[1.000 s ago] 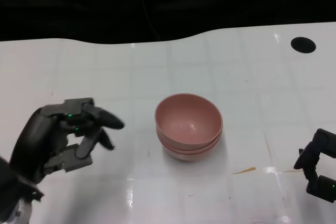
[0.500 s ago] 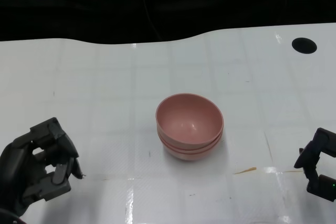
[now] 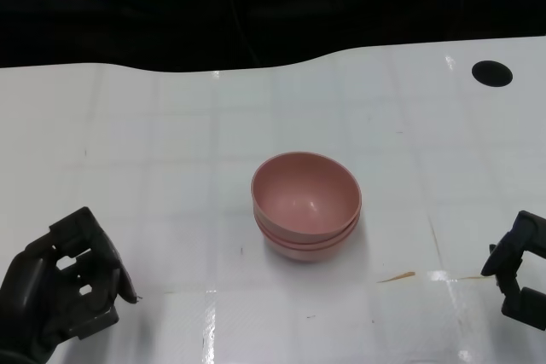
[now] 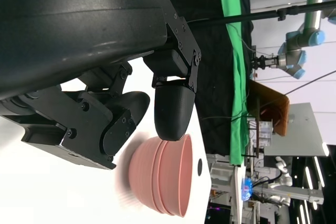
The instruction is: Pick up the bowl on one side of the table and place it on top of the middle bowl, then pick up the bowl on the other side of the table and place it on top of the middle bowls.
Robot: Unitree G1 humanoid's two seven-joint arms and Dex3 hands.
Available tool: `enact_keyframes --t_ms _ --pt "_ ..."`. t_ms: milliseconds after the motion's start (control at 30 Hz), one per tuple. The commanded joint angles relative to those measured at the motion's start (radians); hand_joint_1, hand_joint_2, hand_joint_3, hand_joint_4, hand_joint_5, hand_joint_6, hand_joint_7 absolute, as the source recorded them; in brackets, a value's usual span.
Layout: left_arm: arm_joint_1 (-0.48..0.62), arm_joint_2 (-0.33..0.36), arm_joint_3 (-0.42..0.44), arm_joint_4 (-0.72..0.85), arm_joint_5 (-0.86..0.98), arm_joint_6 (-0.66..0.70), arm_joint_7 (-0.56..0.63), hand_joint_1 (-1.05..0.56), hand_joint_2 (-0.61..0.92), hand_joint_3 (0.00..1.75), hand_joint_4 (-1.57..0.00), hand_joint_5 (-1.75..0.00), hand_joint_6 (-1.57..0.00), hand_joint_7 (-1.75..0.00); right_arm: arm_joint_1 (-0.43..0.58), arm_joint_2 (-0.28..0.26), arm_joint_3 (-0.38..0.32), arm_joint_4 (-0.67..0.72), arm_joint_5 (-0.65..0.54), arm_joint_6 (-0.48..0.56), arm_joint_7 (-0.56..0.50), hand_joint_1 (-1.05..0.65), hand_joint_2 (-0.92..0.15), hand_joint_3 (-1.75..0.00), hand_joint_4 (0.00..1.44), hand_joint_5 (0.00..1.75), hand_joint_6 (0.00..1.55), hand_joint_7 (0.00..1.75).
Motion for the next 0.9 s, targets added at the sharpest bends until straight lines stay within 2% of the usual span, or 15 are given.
enact_keyframes --t_ms 33,267,900 --pt "-0.011 0.007 0.006 0.02 0.002 -0.007 -0.017 0.03 0.56 1.3 -0.78 -1.75 -0.71 -1.64 -0.008 -0.018 -0.002 0.012 0.019 -0.012 0.006 -0.13 -0.6 -1.03 0.86 1.69 0.79 1.52" --pt "-0.007 0.003 -0.013 0.031 0.031 -0.011 -0.024 0.02 0.59 1.24 -0.78 -1.75 -0.72 -1.61 -0.02 -0.017 -0.007 0.045 0.008 -0.04 -0.003 -0.11 -0.58 -1.1 0.86 1.68 0.79 1.51" --pt "-0.01 -0.002 -0.011 0.061 0.046 -0.037 -0.024 0.01 0.6 1.23 -0.78 -1.75 -0.72 -1.63 -0.003 -0.015 -0.009 0.023 0.0 -0.033 -0.005 -0.12 -0.58 -1.1 0.86 1.7 0.8 1.52"
